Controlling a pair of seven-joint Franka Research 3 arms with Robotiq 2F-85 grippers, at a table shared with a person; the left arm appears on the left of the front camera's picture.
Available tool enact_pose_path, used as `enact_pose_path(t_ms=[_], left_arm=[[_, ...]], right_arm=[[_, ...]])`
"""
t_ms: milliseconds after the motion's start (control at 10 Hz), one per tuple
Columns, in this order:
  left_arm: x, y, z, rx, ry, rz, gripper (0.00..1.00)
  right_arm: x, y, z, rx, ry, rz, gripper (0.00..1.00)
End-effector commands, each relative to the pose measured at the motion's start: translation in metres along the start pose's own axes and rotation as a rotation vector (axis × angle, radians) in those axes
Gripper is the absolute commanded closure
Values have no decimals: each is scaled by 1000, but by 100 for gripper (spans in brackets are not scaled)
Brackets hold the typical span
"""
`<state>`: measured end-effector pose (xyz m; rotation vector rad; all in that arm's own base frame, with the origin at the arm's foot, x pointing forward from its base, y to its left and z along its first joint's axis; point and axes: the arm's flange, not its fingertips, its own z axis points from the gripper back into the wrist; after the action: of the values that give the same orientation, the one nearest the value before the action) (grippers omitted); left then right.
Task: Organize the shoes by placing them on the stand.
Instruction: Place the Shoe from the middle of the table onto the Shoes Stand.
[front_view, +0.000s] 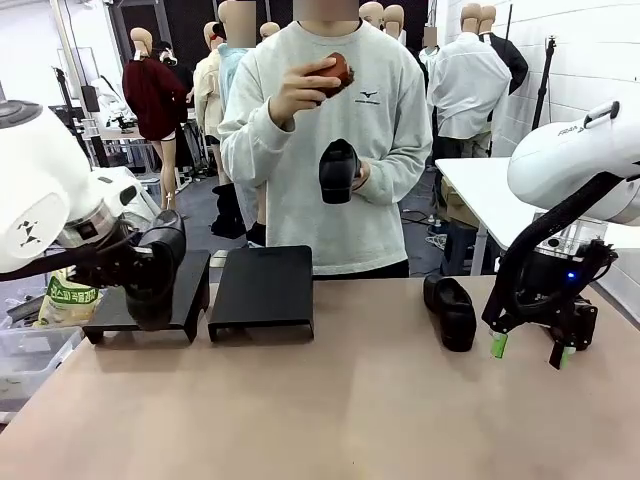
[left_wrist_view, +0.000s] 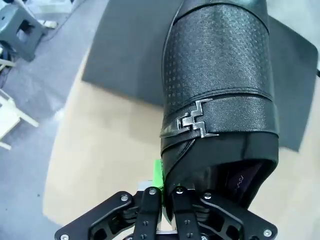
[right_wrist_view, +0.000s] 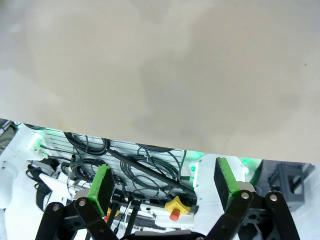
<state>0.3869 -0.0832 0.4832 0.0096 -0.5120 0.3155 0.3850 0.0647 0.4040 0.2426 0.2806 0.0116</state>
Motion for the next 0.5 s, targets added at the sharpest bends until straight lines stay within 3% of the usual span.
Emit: enact_pose_path(t_ms=[0, 100, 400], left_arm=[[59, 11, -47, -2, 37, -69, 100], [72, 21, -57, 8, 77, -124, 100], [110, 49, -73, -7, 70, -209, 100]], right_arm=[[0, -2, 2, -23, 9, 10, 0], [0, -2, 2, -23, 9, 10, 0], [0, -2, 2, -23, 9, 10, 0]])
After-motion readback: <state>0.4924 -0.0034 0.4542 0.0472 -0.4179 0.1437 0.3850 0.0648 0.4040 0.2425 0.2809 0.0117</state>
